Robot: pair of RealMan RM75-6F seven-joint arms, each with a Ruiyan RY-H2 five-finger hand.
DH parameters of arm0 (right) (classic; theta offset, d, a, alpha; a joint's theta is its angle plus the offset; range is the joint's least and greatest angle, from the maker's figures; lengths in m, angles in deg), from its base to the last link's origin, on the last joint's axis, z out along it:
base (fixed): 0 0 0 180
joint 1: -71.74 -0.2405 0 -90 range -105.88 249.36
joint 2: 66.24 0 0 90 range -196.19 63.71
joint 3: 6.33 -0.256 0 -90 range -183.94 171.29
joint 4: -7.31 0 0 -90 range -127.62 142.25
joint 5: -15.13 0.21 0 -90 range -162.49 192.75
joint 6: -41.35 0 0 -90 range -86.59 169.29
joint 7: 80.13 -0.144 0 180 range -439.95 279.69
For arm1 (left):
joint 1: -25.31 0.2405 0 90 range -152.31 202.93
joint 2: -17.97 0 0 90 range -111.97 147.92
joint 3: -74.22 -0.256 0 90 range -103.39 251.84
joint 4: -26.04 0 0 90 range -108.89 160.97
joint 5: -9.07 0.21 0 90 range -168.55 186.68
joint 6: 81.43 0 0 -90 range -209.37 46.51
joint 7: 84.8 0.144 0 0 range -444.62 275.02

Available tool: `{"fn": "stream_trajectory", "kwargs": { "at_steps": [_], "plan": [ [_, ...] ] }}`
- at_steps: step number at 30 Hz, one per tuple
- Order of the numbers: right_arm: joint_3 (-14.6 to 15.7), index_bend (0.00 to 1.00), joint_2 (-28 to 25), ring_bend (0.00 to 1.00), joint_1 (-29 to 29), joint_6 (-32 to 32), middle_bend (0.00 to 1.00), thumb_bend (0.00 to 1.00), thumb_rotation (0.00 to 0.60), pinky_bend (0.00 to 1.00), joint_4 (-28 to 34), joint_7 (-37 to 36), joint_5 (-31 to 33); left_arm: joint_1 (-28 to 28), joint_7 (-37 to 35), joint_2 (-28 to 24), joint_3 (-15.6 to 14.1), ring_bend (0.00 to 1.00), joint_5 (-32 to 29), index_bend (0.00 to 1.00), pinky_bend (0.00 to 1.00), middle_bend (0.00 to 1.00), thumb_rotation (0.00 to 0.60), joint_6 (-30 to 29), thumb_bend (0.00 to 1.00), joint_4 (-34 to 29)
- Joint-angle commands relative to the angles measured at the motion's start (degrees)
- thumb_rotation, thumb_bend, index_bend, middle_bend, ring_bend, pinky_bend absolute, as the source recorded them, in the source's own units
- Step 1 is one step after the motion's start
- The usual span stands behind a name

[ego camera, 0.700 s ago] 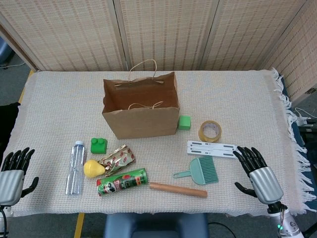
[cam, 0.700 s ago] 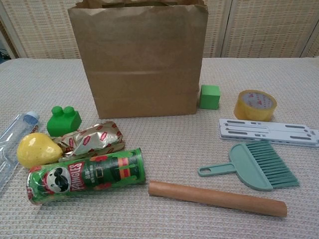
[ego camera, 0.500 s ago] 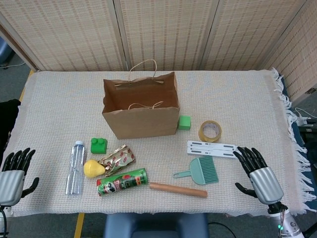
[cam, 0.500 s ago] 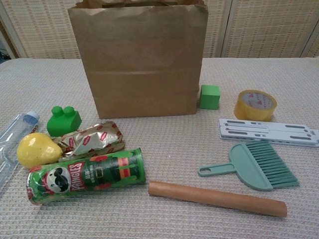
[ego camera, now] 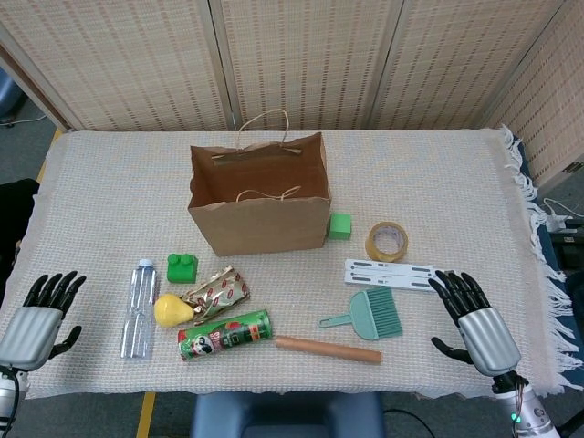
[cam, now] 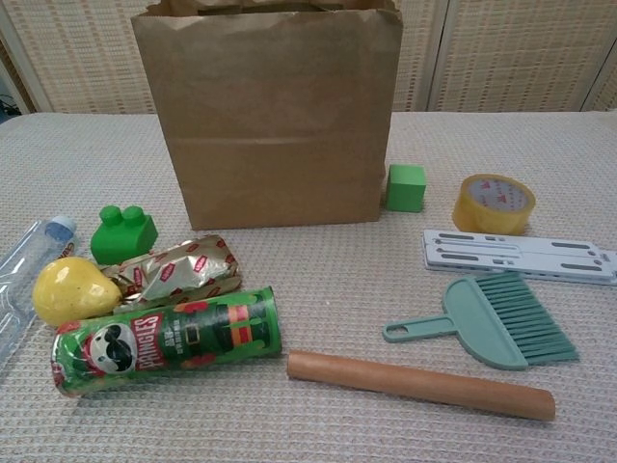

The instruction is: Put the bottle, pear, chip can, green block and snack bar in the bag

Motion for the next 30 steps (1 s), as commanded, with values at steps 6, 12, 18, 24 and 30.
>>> {"fn": "stream_trajectory", "kwargs": {
  "at_steps": [6,12,18,24,30],
  "plan": [
    [0.2,0.00,0.0,0.00,0.0,0.0,0.00,0.07,0.600,0.00,0.0,-0.1,-0.4,-8.1,0.0,-0.7,-4.0,0.00,18.5,0.00,0.03,0.00,0.600,-0.1,0.36,16.4],
    [0.3,0.00,0.1,0.00,0.1,0.5,0.00,0.07,0.600,0.00,0.0,-0.3,-0.7,-15.0,-0.3,2.0,-8.7,0.00,32.8,0.00,0.03,0.00,0.600,-3.2,0.37,29.7],
    [0.4,0.00,0.0,0.00,0.0,0.5,0.00,0.07,0.600,0.00,-0.2,-0.9,-0.9,-17.4,1.1,3.7,-11.2,0.00,36.4,0.00,0.03,0.00,0.600,-3.3,0.37,33.4],
    [0.4,0.00,-0.2,0.00,0.0,0.2,0.00,0.07,0.600,0.00,-0.1,-1.5,-0.6,-17.6,0.9,5.2,-12.6,0.00,36.0,0.00,0.03,0.00,0.600,-3.3,0.37,34.9],
    [0.6,0.00,-0.3,0.00,-0.1,-0.3,0.00,0.07,0.600,0.00,0.2,-1.6,-0.4,-18.0,0.6,7.4,-13.6,0.00,35.3,0.00,0.03,0.00,0.600,-2.7,0.37,36.9]
  ]
}}
